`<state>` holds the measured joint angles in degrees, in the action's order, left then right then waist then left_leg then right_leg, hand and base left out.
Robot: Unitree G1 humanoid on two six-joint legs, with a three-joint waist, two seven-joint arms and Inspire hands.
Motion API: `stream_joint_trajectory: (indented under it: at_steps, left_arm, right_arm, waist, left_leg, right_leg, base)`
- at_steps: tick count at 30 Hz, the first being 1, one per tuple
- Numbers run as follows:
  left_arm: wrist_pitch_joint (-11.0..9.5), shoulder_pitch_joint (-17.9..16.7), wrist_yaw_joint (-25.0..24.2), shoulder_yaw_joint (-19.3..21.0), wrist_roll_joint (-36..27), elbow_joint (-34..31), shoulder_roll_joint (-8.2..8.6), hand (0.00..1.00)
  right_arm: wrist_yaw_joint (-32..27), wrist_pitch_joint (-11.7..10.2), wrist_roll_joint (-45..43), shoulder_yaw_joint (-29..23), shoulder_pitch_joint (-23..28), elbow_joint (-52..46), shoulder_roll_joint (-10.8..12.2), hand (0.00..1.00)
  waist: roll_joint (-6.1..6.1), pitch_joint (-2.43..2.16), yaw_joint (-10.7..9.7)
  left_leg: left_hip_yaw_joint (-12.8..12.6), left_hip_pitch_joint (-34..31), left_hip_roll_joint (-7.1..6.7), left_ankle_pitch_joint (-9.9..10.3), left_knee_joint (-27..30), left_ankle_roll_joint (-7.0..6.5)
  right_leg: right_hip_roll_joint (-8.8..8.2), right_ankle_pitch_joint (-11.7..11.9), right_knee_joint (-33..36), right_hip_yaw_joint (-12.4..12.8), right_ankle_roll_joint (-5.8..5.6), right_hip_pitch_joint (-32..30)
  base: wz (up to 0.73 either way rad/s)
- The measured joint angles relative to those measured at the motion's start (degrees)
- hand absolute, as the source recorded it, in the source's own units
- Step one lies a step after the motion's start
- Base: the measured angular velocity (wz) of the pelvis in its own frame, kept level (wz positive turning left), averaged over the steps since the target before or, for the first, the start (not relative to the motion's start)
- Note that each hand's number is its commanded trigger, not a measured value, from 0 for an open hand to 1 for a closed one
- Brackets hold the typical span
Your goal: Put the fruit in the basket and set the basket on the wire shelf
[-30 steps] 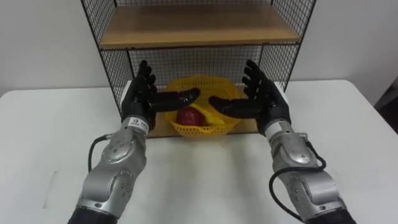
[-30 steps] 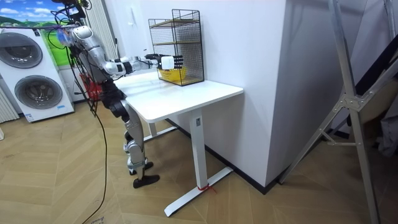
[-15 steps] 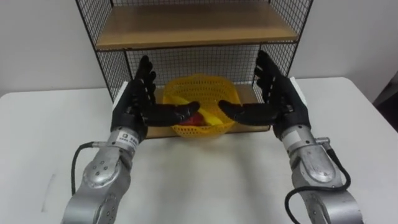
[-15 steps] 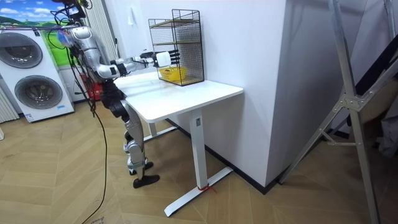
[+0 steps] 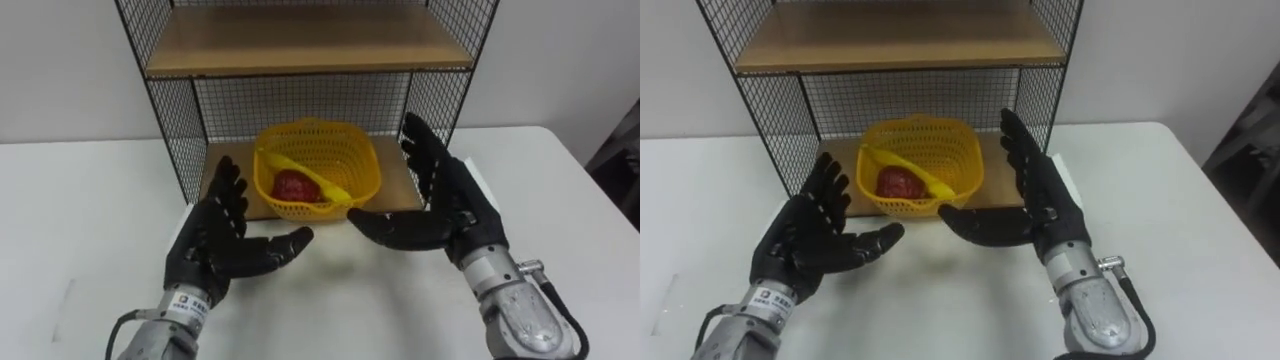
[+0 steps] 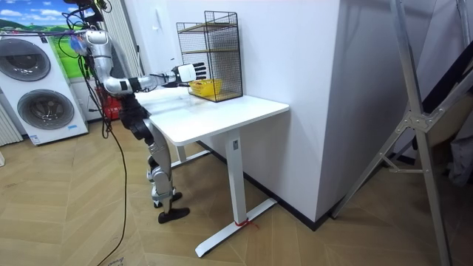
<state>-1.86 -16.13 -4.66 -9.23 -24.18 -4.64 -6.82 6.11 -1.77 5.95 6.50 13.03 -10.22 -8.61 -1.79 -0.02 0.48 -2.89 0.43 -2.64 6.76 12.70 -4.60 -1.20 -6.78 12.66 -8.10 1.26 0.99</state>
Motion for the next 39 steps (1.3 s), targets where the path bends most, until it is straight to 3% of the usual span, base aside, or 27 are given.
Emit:
stream_joint_trajectory:
  at_steps: [5, 7, 10, 12, 15, 19, 24, 27, 32, 34, 36, 39]
  left_arm:
    - [-1.7, -2.9, -1.0, 1.6, -0.1, -2.2, -0.59, 0.0]
    - [-3.4, -5.0, -1.3, 3.9, 0.0, -2.5, -0.67, 0.0]
    - [-3.8, -7.0, -1.3, 7.3, 0.3, -2.5, -0.94, 0.0]
    - [-4.7, -8.4, -1.0, 8.9, 0.7, -2.5, -1.05, 0.0]
    - [-6.2, -11.6, 0.0, 10.9, -0.1, -2.6, -0.98, 0.0]
    - [-7.5, -15.3, 3.2, 14.7, -0.4, -2.5, -0.65, 0.0]
    - [-11.5, -16.1, 12.3, 24.7, -4.4, -2.3, -0.27, 0.0]
    - [-12.9, -15.7, 19.3, 31.2, -4.5, -2.8, -0.24, 0.0]
    - [-14.5, -15.1, 33.4, 41.1, -4.5, -8.2, -0.57, 0.0]
    - [-15.3, -13.9, 39.0, 45.2, -4.5, -8.4, -2.75, 0.0]
    - [-16.2, -13.3, 46.1, 50.0, -5.1, -8.4, -5.97, 0.0]
    - [-16.2, -13.3, 52.9, 56.9, -12.2, -6.7, -10.48, 0.0]
  right_arm:
    - [2.5, -0.2, -0.1, -1.9, 4.8, 0.0, -0.4, 0.0]
    - [2.8, -0.2, 0.0, -4.9, 6.7, 0.0, -0.5, 0.0]
    - [2.3, -0.3, -4.0, -8.3, 9.2, -2.2, -0.7, 0.0]
    - [1.8, -1.7, -6.5, -9.2, 10.2, -2.8, -0.7, 0.0]
    - [0.2, -3.3, -6.8, -10.1, 14.5, -3.8, -0.8, 0.0]
    - [-3.0, -3.7, -6.3, -13.1, 17.6, -3.8, -0.7, 0.0]
    - [-16.3, -8.4, -6.0, -22.2, 19.7, -3.8, -1.0, 0.0]
    - [-27.1, -9.7, -7.1, -27.9, 19.5, -3.8, -1.3, 0.0]
    - [-43.8, -12.0, -5.9, -36.4, 18.0, -3.6, -5.1, 0.0]
    - [-49.6, -13.7, -2.0, -40.2, 16.3, -2.4, -8.1, 0.0]
    - [-57.0, -14.6, 2.0, -45.4, 15.6, -0.3, -10.9, 0.0]
    - [-64.0, -14.6, 10.0, -51.0, 15.6, 1.3, -13.6, 0.0]
  waist:
    - [0.57, -0.27, 0.2]
    - [0.99, -0.27, 0.1]
    - [1.6, -0.28, 0.2]
    - [1.8, -0.28, 0.1]
    - [1.53, 0.01, 0.4]
    - [1.27, 0.03, 1.3]
    - [1.07, -0.16, 1.7]
    - [1.07, -0.15, 1.8]
    - [0.86, -0.18, 1.6]
    - [0.73, -0.18, 1.6]
    - [0.48, -0.35, 1.6]
    - [0.63, -0.43, 2.0]
  left_leg:
    - [-0.1, -0.3, -0.01, 0.2, 0.0, -0.23]
    - [-0.1, -0.3, -0.02, 0.2, 0.0, -0.21]
    - [-0.1, -0.7, -0.03, 0.2, 0.0, -0.22]
    - [0.0, -0.8, -0.03, 0.2, 0.0, -0.2]
    - [0.0, -0.7, -0.03, 0.0, -0.3, 0.1]
    - [0.0, -0.1, -0.07, 0.1, -0.6, 0.03]
    - [0.0, 0.0, -0.11, 0.0, -1.1, 0.18]
    - [0.0, 0.0, -0.14, -0.1, -1.2, 0.37]
    - [0.1, -0.8, -0.21, -0.2, -1.3, 0.38]
    - [0.1, -1.3, -0.26, -0.2, -1.3, 0.45]
    - [0.4, -2.1, -0.22, -0.2, -1.1, 0.47]
    - [0.4, -3.4, -0.29, -0.2, -0.9, 0.5]
  right_leg:
    - [-0.02, 0.0, 0.0, 0.1, -0.01, -0.4]
    - [-0.02, 0.0, 0.0, 0.1, -0.01, -0.5]
    - [-0.04, 0.0, 0.1, 0.0, -0.01, -1.0]
    - [-0.05, 0.0, 0.1, 0.0, -0.01, -1.0]
    - [-0.03, 0.0, 0.1, 0.0, 0.0, -0.8]
    - [-0.04, 0.0, 0.1, 0.2, 0.03, -0.4]
    - [-0.11, -0.1, 0.0, 0.1, 0.02, -0.6]
    - [-0.11, -0.1, 0.1, 0.2, 0.02, -0.8]
    - [-0.24, -0.3, 0.6, 0.0, 0.07, -1.8]
    - [-0.35, -0.5, 1.2, 0.0, 0.18, -2.5]
    - [-0.45, -1.0, 1.6, -0.5, 0.23, -3.4]
    - [-0.62, -1.5, 2.5, -0.8, 0.33, -4.9]
  base:
    - [-0.03]
    - [0.0]
    - [0.0]
    - [0.02]
    - [0.03]
    - [-0.04]
    - [0.0]
    - [0.0]
    - [-0.01]
    - [0.0]
    - [0.09]
    - [0.05]
